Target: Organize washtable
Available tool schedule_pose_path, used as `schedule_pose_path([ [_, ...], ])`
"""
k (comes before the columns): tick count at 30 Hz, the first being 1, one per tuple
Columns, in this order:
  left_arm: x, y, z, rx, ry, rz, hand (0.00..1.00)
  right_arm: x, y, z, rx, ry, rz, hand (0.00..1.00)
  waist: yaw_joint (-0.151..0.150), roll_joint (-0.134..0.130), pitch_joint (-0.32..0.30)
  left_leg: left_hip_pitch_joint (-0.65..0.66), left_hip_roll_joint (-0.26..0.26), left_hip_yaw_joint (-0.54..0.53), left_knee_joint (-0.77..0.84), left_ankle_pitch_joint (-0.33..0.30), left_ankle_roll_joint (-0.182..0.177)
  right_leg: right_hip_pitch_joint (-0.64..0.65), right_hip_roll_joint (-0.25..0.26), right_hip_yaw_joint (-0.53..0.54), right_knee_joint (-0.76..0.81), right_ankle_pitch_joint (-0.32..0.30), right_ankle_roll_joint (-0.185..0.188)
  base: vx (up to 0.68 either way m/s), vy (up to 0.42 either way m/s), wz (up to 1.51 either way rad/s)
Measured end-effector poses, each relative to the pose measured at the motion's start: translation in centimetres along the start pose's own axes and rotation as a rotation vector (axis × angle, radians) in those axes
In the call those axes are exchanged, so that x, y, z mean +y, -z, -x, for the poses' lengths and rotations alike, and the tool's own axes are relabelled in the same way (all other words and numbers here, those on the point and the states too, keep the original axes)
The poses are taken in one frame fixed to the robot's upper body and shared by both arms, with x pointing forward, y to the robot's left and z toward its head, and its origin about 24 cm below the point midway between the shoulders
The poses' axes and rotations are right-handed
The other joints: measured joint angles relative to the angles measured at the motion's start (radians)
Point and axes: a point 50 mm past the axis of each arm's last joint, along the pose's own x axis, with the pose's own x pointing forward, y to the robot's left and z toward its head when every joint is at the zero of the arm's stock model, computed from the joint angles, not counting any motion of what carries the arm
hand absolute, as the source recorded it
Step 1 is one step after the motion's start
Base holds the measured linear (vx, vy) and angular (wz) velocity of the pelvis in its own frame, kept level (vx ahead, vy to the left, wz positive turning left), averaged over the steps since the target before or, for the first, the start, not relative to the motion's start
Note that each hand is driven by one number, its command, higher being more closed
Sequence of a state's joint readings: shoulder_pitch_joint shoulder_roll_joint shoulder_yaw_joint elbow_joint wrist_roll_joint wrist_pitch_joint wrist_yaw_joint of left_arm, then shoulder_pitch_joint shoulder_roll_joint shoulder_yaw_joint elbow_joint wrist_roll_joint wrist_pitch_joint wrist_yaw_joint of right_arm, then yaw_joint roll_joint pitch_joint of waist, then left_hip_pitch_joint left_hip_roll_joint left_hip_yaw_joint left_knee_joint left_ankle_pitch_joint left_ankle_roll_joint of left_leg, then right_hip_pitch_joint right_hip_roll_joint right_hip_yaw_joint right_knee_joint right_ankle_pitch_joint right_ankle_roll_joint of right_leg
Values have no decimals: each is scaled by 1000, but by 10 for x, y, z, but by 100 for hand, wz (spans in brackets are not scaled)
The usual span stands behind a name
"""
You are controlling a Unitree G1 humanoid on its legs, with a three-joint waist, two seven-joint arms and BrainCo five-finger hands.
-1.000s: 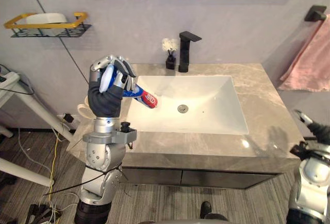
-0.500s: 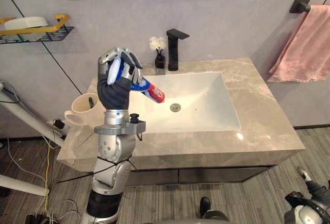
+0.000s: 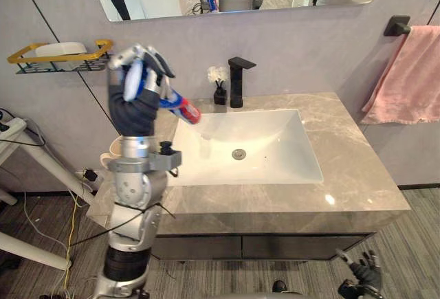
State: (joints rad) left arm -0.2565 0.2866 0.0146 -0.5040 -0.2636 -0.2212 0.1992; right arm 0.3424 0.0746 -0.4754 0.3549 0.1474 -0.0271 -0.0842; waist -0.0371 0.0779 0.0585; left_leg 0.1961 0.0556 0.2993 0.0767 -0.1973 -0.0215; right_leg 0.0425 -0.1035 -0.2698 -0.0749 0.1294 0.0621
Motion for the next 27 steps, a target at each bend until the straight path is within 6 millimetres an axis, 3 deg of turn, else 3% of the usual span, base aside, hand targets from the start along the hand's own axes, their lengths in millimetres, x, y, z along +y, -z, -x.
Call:
schedule_pose_path([
  [7, 52, -8, -10, -20, -123, -216, 100, 3, 16, 2, 66, -55, 16, 0, 8, -19, -5, -10, -6, -33, 1, 2, 0, 6, 2, -24, -23, 12, 10, 39, 2, 10],
  [11, 72, -8, -10, -10, -206, -270, 100, 3, 18, 4, 73, -63, 28, 0, 20, -26, -3, -13, -7, -44, -4, 2, 0, 6, 1, -32, -24, 12, 10, 22, 3, 8],
  [19, 97, 10, -3, 93, -318, -318, 100, 19, 28, 7, 109, -130, 59, 0, 26, -36, 1, -33, -8, -59, -6, 2, 1, 0, -1, -50, -24, 11, 9, -8, 1, 5],
  [23, 99, 14, -1, 116, -328, -315, 100, 19, 31, 8, 122, -129, 64, 0, 25, -39, 4, -45, -9, -64, -5, 4, 3, -14, -3, -56, -25, 11, 10, 14, 1, 3],
  [27, 101, 31, 7, 194, -358, -294, 100, 19, 36, 7, 147, -143, 92, 0, 24, -43, 7, -46, -10, -64, -5, 4, 3, -16, -3, -53, -27, 11, 10, 0, 0, 0],
])
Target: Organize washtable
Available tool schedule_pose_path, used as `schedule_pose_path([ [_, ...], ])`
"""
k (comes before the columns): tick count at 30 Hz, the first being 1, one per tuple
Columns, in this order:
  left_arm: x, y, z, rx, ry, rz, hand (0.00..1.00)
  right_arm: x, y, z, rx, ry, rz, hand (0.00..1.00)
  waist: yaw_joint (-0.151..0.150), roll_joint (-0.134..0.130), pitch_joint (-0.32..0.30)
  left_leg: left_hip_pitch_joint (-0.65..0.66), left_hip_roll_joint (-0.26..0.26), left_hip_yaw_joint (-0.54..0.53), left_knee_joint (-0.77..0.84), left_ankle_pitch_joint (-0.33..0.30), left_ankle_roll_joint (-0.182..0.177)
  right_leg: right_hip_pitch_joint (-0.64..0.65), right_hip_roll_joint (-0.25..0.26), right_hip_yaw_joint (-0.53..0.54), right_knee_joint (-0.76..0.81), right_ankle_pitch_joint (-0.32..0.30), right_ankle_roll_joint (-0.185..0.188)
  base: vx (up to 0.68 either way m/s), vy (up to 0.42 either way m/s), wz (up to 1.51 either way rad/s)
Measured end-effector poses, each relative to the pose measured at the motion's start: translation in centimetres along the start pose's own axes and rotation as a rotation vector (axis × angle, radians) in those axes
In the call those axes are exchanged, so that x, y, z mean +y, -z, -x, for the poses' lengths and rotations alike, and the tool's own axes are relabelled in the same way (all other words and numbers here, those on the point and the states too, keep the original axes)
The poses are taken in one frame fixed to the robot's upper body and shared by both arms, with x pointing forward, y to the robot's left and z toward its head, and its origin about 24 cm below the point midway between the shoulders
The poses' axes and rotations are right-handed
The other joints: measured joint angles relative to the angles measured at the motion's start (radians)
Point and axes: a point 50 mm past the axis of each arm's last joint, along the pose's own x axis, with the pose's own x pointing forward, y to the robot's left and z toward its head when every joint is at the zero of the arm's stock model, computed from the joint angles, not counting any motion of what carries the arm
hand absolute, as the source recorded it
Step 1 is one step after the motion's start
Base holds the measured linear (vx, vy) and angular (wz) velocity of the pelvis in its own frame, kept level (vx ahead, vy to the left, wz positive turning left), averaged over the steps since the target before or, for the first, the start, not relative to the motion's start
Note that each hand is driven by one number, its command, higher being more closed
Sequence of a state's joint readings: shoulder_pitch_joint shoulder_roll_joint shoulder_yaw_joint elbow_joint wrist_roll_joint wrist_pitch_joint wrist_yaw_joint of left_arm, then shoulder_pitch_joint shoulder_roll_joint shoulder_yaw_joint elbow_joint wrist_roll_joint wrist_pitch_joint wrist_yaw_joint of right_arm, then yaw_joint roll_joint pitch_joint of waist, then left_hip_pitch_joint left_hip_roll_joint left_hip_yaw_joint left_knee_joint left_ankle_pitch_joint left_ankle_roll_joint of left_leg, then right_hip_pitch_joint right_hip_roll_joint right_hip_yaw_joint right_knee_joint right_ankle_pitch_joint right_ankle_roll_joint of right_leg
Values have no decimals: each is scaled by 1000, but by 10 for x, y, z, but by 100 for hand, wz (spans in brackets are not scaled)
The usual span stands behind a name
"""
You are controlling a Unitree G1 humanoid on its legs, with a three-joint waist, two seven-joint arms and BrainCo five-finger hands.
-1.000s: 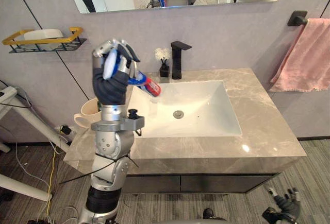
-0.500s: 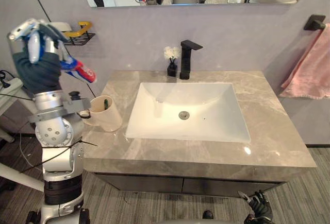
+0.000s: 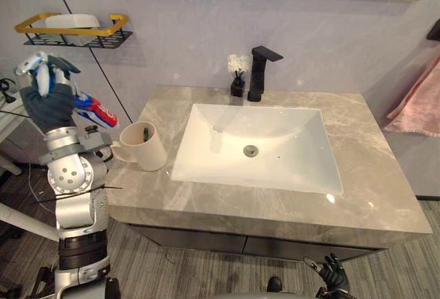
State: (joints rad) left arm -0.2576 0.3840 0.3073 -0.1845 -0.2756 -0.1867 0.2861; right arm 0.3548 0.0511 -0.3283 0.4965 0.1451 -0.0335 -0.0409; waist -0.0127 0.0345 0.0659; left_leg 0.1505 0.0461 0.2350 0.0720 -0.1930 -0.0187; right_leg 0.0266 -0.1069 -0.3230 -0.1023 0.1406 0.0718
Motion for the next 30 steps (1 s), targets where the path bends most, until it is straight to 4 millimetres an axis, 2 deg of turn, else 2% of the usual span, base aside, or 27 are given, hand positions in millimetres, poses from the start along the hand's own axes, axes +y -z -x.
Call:
schedule_pose_path([
  [4, -1, 3, 1, 13, 3, -2, 100, 3, 3, 0, 10, -11, 7, 0, 2, -14, 5, -6, -3, 5, 1, 0, 0, -10, -2, 14, -1, 3, 3, -16, 2, -4],
  [23, -8, 2, 0, -3, 32, -42, 100, 5, 6, 2, 22, -29, 39, 0, 1, -22, 9, -17, -15, 15, 14, 0, 0, -20, -16, 27, -1, 16, 9, -10, 3, -1],
  [26, -13, -6, -6, -38, 33, -25, 100, 5, 7, 2, 23, -37, 39, 0, 0, -21, 10, -17, -15, 14, 14, 0, 0, -20, -14, 25, 2, 16, 8, 0, 0, 0],
  [30, -19, -30, -12, -156, 70, -48, 100, 5, 6, 2, 21, -42, 46, 0, -3, -14, 14, -16, -15, 13, 14, 0, 0, -18, -13, 22, 2, 16, 8, 0, 0, 0],
])
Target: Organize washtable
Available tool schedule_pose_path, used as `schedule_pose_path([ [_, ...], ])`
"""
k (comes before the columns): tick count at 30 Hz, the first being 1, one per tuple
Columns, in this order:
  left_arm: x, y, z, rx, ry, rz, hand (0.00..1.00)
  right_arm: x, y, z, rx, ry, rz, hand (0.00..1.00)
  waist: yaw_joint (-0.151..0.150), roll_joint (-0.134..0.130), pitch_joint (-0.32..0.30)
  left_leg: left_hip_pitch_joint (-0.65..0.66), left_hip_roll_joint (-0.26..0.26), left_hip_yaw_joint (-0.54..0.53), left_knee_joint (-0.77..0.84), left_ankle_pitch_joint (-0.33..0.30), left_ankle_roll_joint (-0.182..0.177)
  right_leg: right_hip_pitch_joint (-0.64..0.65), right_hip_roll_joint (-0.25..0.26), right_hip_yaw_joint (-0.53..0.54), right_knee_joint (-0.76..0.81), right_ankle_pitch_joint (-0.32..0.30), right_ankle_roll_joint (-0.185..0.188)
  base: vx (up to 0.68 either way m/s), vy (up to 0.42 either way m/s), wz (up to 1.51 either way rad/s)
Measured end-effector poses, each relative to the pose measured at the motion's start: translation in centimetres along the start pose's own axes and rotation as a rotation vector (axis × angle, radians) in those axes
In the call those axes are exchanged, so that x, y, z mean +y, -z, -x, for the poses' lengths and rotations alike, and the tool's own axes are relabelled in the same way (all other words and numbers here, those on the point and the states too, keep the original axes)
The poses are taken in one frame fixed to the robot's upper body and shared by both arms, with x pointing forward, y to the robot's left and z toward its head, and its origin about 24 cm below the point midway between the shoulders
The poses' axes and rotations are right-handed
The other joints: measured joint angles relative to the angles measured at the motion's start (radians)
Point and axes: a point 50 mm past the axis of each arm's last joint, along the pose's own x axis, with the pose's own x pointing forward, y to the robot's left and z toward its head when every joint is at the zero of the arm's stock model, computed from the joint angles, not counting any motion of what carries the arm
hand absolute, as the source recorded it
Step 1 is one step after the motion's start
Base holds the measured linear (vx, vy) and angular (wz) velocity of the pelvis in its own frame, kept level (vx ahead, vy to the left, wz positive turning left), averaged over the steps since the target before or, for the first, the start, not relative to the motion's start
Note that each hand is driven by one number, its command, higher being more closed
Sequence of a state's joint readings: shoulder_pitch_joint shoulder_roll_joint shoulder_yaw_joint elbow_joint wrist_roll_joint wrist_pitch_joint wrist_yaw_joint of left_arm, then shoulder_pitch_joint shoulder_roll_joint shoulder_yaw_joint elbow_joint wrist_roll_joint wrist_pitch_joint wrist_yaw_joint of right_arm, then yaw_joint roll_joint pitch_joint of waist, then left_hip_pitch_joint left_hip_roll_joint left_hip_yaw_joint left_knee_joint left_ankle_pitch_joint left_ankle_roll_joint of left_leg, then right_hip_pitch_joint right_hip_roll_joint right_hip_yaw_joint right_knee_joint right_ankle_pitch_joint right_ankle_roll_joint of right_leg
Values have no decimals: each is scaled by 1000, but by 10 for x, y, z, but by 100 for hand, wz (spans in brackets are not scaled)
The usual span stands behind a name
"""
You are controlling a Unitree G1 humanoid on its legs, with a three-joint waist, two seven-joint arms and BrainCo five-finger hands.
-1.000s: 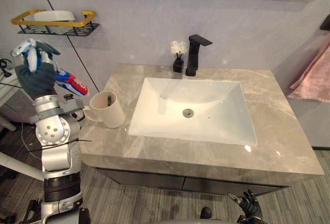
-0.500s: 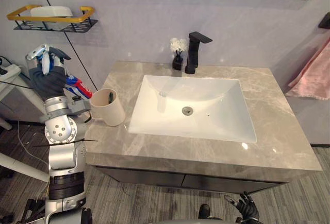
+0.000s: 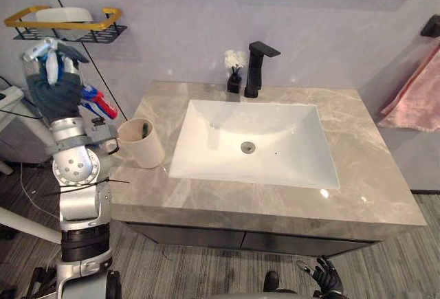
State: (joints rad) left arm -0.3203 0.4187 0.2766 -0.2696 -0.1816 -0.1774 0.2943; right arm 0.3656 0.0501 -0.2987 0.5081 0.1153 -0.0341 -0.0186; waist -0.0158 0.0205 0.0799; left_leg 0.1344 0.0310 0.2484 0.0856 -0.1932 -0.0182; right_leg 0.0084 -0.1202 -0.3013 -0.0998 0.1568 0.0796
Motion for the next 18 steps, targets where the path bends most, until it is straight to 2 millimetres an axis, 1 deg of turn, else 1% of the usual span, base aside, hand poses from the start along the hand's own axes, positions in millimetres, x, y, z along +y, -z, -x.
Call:
schedule_pose_path([
  [4, -6, -15, -7, -83, 9, 3, 100, 0, -2, -1, -5, 0, 6, 0, 1, 16, 9, 2, 0, -4, 0, 2, 3, 4, 0, -3, 0, 0, 0, 0, 0, 3],
  [7, -10, -21, -10, -113, 19, 11, 100, 0, -3, -1, -8, -1, 6, 0, -1, 21, 12, 2, 0, -6, -1, 5, 7, 5, 0, -8, 0, 0, -1, 0, 0, 0],
  [18, -21, -18, -6, -96, 59, 41, 100, -3, -4, -2, -12, 1, 18, 0, -23, 21, 12, 1, -1, -12, -1, 7, 10, 7, -1, -15, 0, 0, -1, 0, 0, 0],
])
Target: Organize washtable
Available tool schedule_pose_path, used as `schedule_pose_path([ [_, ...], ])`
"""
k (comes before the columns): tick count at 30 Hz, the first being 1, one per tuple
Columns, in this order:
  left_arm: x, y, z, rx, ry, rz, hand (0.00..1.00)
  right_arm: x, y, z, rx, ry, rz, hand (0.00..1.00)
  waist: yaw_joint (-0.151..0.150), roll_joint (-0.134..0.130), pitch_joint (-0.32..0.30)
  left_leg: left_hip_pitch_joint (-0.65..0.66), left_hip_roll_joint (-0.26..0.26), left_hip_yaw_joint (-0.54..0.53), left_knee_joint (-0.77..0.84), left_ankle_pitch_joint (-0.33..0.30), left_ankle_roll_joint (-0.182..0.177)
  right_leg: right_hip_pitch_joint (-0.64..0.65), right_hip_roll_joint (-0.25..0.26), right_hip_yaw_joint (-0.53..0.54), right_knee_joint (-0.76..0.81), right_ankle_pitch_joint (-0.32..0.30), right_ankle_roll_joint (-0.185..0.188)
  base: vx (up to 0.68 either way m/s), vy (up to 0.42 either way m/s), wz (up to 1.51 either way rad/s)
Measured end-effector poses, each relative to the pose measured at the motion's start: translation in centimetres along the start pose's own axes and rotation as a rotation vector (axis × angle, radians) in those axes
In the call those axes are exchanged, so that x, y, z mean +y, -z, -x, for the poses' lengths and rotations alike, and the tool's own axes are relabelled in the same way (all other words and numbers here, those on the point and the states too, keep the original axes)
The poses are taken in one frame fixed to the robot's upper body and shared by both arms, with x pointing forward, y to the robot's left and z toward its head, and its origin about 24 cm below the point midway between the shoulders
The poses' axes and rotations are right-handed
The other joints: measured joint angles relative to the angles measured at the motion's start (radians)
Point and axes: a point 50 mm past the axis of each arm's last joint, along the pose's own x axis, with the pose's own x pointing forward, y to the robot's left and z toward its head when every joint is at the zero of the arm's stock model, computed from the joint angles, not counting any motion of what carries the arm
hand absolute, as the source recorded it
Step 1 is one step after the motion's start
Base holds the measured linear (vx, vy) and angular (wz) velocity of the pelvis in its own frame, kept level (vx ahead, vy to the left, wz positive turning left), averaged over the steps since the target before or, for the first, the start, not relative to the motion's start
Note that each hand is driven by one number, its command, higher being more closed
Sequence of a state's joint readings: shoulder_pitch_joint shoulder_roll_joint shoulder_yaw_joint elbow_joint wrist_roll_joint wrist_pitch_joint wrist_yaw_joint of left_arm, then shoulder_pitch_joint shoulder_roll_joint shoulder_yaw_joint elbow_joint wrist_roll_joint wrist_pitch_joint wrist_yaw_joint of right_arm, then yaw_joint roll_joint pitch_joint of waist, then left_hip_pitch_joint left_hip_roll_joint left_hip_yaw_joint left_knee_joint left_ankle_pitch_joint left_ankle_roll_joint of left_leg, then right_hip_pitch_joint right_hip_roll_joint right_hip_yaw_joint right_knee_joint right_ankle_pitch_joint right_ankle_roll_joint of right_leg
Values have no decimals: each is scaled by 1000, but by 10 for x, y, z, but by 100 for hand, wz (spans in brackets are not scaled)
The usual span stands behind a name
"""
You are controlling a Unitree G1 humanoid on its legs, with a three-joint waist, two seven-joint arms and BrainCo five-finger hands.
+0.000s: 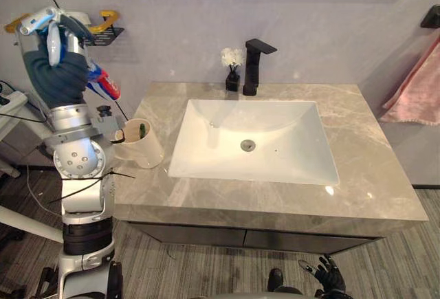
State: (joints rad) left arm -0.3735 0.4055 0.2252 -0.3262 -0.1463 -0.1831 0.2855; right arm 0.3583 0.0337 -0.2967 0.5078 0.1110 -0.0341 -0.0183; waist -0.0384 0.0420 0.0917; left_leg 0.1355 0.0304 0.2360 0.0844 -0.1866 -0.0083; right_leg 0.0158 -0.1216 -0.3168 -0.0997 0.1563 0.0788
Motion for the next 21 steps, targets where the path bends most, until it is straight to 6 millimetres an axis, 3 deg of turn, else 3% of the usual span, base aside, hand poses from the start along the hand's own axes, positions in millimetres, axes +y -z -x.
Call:
schedule_pose_path([
  [6, -9, 6, 8, 38, 11, 37, 100, 1, 0, 0, -1, -4, 3, 0, -2, 0, 0, 3, 0, -11, -1, 1, 2, 7, 0, -11, 0, 0, 0, -4, 0, 5],
  [11, -7, 19, 26, 128, 0, 33, 100, 5, -1, 0, -3, -21, 16, 0, -3, 0, 0, 6, 0, -10, -1, 1, 2, 10, 0, -9, 0, 0, 0, 0, 0, 0],
  [21, -5, 29, 44, 208, -26, 42, 100, 10, -3, 0, -14, -41, 23, 0, -2, -4, 2, 13, 1, 7, -11, 1, 2, 12, 2, 4, -2, 0, 0, -3, 0, -3],
])
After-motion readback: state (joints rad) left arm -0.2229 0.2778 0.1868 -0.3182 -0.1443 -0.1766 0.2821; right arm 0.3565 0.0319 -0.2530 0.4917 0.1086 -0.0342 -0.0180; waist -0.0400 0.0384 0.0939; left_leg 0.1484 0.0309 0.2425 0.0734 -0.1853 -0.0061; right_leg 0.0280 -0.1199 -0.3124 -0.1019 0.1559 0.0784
